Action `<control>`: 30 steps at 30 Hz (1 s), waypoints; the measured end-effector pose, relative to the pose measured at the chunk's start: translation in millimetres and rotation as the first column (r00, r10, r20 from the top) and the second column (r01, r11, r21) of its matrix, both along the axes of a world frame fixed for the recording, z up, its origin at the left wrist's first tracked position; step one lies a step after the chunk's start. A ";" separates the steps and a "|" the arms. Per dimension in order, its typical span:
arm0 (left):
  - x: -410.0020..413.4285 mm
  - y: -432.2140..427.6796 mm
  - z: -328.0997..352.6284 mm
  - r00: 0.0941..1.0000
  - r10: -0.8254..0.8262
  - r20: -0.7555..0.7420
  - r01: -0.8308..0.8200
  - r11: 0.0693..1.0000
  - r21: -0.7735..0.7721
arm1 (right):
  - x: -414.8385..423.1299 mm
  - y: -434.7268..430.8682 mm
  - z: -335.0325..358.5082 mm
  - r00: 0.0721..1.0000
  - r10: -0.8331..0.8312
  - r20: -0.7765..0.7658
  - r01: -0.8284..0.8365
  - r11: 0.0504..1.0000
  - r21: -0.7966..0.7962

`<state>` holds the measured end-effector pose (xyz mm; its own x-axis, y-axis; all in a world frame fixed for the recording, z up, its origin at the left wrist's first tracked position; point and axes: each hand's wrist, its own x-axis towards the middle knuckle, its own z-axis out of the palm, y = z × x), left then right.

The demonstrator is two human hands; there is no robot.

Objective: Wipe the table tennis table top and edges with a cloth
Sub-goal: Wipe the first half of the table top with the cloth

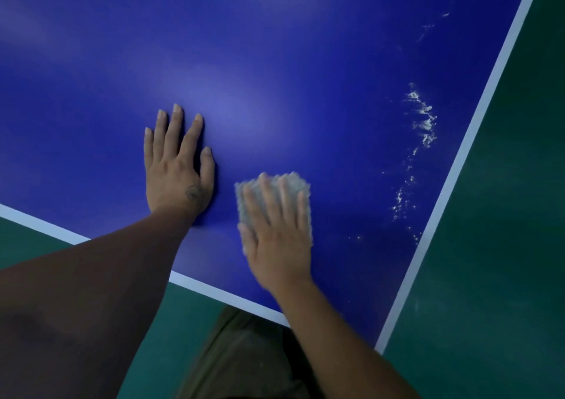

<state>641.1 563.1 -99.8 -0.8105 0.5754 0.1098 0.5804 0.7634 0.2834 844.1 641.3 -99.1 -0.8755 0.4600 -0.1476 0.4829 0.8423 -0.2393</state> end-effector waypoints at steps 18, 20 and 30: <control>4.3 -6.2 8.4 0.996 -0.020 0.086 0.026 0.997 -0.071 | 26.8 9.9 3.7 0.886 -0.459 0.073 0.450 0.886 0.110; 5.5 -7.9 10.4 0.995 -0.032 0.097 0.040 0.996 -0.085 | 18.5 -27.0 1.8 0.928 -0.371 0.024 0.368 0.926 0.090; 118.1 -28.0 12.5 0.987 0.084 0.139 -0.054 0.977 -0.207 | 219.6 -5.3 7.4 0.930 -0.321 0.176 0.300 0.944 0.137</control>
<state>759.3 535.1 -87.3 -0.8478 0.5152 -0.1257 0.4876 0.8504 0.1976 1063.7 636.0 -91.7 -0.6455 0.7267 -0.2351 0.7524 0.6579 -0.0322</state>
